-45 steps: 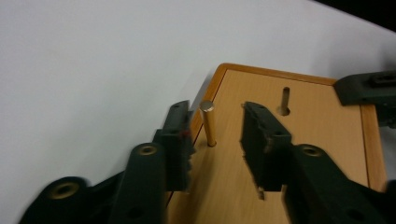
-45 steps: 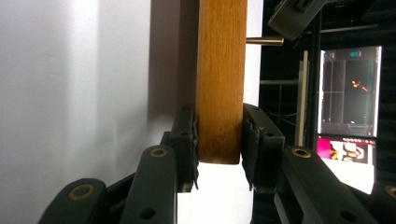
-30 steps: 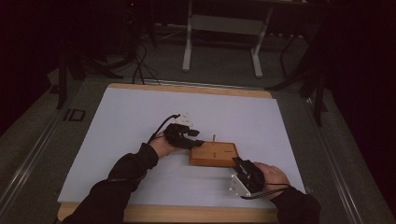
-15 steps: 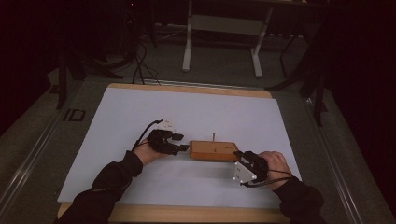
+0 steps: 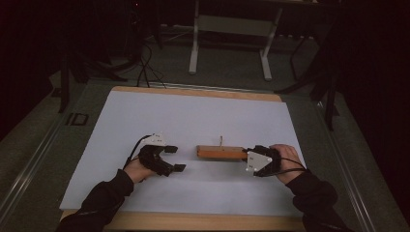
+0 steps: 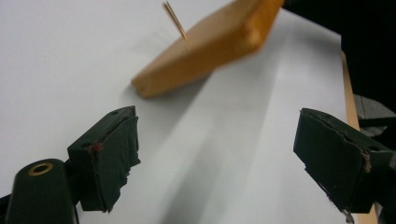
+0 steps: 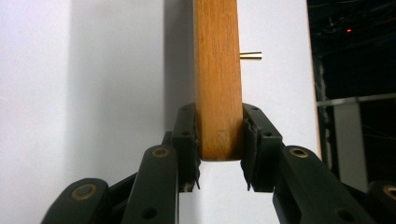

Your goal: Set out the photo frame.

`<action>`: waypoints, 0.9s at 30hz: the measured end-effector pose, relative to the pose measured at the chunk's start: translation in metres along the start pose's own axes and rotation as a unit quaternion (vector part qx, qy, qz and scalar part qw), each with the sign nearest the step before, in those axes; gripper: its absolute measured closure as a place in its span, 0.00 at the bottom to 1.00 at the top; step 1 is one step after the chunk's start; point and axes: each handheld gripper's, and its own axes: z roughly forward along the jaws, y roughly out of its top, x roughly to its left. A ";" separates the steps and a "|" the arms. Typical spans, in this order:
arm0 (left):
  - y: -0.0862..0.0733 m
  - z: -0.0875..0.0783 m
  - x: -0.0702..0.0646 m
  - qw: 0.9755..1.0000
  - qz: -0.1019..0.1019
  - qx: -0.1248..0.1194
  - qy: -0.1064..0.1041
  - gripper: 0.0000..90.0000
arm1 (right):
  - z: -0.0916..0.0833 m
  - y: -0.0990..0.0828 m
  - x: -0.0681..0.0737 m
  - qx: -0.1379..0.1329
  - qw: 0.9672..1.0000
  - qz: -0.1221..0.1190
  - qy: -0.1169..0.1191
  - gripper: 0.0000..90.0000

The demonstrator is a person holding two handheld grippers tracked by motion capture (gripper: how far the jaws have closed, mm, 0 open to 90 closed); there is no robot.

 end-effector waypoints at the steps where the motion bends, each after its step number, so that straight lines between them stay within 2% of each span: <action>1: -0.002 0.000 -0.001 1.000 0.001 0.002 0.004 0.09 | 0.000 0.000 -0.003 -0.001 1.000 0.002 0.005 0.77; 4: -0.011 -0.004 -0.005 1.000 -0.002 -0.003 0.008 0.04 | 0.001 0.003 -0.009 0.009 1.000 0.003 0.018 0.78; 6: -0.014 -0.005 -0.008 1.000 0.001 0.002 0.017 0.04 | 0.001 0.004 -0.013 0.012 1.000 0.005 0.026 0.78; 12: -0.022 -0.010 -0.013 1.000 0.001 -0.005 0.023 0.04 | 0.003 0.004 -0.029 0.015 0.998 0.023 0.058 0.78; 17: -0.024 -0.012 -0.016 1.000 -0.003 -0.017 0.022 0.04 | 0.007 0.000 -0.050 0.009 0.994 0.054 0.095 0.77; 25: -0.026 -0.014 -0.019 0.999 0.003 -0.031 0.028 0.03 | 0.017 -0.006 -0.078 0.003 0.985 0.112 0.132 0.76; 27: -0.027 -0.014 -0.019 0.999 -0.001 -0.035 0.027 0.03 | 0.020 -0.007 -0.083 0.001 0.983 0.120 0.137 0.76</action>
